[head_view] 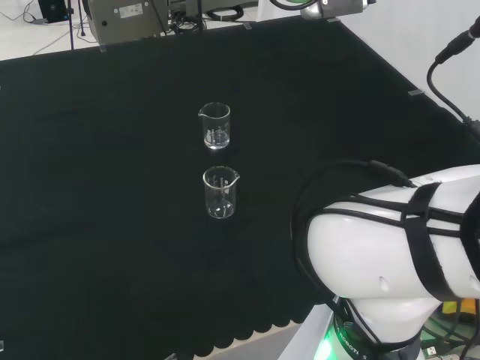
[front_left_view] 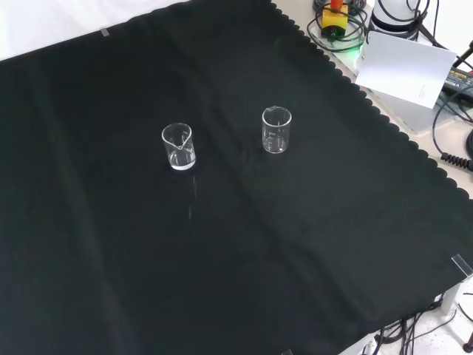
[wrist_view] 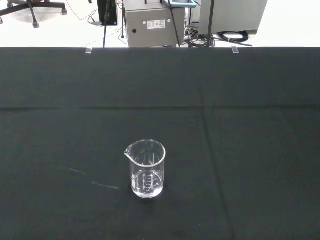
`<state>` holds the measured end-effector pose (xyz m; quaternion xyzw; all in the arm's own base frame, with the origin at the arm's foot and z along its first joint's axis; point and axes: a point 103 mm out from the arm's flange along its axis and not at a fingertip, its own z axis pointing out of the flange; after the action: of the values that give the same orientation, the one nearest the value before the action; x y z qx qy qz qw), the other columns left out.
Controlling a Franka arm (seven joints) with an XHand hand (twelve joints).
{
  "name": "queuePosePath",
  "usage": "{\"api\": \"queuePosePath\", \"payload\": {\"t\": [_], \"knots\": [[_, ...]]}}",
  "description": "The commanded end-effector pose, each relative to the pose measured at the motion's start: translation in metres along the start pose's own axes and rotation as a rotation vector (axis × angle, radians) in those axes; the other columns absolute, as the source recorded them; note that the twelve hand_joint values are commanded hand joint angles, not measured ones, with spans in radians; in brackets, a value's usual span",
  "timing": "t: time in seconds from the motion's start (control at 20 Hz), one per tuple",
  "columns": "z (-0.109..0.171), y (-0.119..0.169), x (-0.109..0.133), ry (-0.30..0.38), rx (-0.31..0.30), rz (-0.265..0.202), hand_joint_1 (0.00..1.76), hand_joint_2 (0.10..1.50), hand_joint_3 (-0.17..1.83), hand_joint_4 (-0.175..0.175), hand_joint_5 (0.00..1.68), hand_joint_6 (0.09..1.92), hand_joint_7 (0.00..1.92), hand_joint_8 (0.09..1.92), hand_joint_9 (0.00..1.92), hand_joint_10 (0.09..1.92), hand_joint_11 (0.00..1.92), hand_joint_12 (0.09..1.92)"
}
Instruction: Pick up the beaker on the right.
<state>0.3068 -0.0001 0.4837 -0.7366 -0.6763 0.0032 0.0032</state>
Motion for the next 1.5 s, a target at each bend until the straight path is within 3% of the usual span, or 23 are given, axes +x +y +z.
{"api": "queuePosePath", "payload": {"t": [0.05,0.2,0.6,1.05,1.2,1.3,1.5], "knots": [[0.0,0.0,0.0,-0.008,-0.009,0.001,0.17,1.1,0.45,0.003,0.23,0.09,0.21,0.09,0.41,0.09,0.02,1.35],[0.0,0.0,-0.001,-0.01,-0.008,0.002,0.04,1.22,0.41,0.01,0.21,0.09,0.17,0.09,0.39,0.09,0.0,1.32],[0.008,0.007,-0.007,-0.021,0.005,0.023,0.05,1.23,0.38,0.01,0.21,0.09,0.18,0.09,0.4,0.09,0.0,1.32],[0.059,0.035,-0.033,0.008,0.065,0.087,0.11,1.22,0.34,0.008,0.21,0.09,0.2,0.09,0.42,0.09,0.01,1.36],[0.079,0.053,-0.042,0.015,0.044,0.124,0.12,1.22,0.33,0.007,0.21,0.09,0.21,0.09,0.43,0.09,0.02,1.37],[0.094,0.069,-0.05,0.064,0.043,0.145,0.17,1.2,0.32,0.006,0.21,0.09,0.23,0.09,0.45,0.09,0.04,1.36],[0.13,0.111,-0.061,0.131,0.066,0.121,0.4,1.06,0.36,0.004,0.23,0.09,0.2,0.28,0.36,0.45,0.1,1.36]]}}
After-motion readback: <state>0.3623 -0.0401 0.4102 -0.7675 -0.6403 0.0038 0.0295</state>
